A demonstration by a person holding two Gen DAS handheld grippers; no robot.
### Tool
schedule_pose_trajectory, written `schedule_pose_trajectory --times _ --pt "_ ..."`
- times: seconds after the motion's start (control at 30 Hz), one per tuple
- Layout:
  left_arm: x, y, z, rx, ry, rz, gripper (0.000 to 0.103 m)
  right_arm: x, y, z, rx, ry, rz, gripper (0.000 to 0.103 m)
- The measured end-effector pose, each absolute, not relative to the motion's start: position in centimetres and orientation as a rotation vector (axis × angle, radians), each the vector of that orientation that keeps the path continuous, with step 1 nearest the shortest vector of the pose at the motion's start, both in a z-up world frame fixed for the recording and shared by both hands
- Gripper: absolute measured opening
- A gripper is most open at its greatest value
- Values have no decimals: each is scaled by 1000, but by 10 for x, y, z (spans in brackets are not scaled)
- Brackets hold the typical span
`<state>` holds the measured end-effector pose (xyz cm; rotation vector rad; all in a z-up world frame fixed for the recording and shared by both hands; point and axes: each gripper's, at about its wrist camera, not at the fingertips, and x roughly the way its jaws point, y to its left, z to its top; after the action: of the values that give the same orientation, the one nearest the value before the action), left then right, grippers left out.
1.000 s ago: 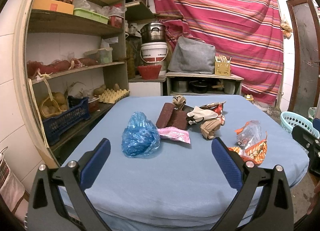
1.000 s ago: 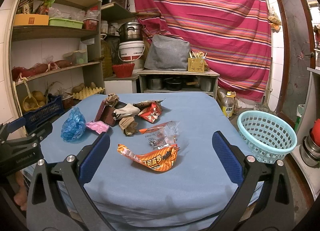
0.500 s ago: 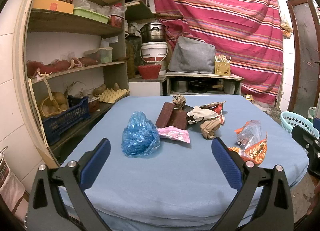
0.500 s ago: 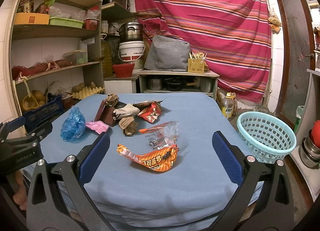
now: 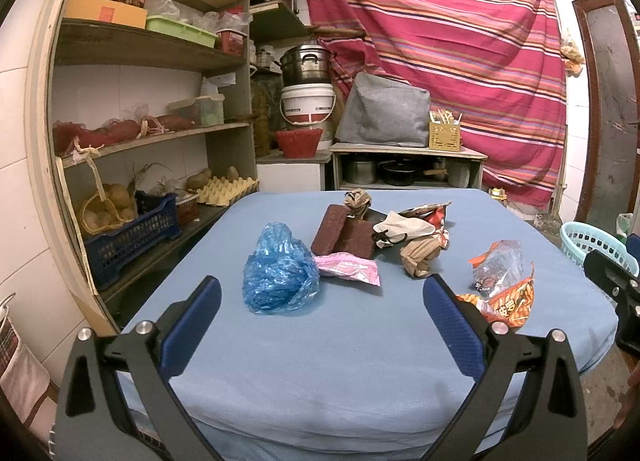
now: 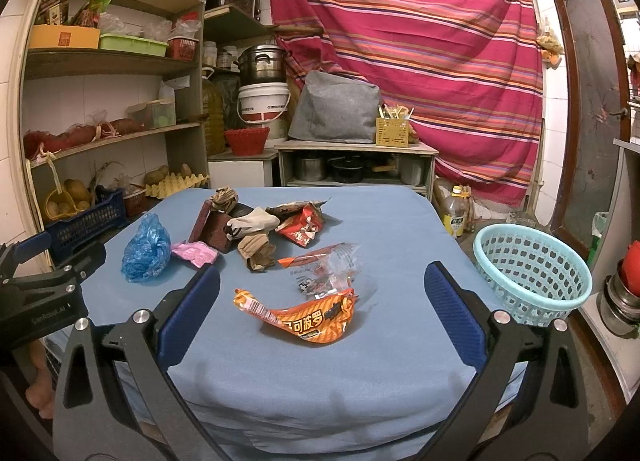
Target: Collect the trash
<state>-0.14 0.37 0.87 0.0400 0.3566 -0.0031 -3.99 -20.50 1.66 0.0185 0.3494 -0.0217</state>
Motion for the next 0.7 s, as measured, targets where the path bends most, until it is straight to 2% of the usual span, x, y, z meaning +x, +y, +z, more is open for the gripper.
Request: schedule_pose_trajectory --times 0.7 --pt "-1 2 8 41 357 -3 99 -41 -205 17 13 347 -22 99"
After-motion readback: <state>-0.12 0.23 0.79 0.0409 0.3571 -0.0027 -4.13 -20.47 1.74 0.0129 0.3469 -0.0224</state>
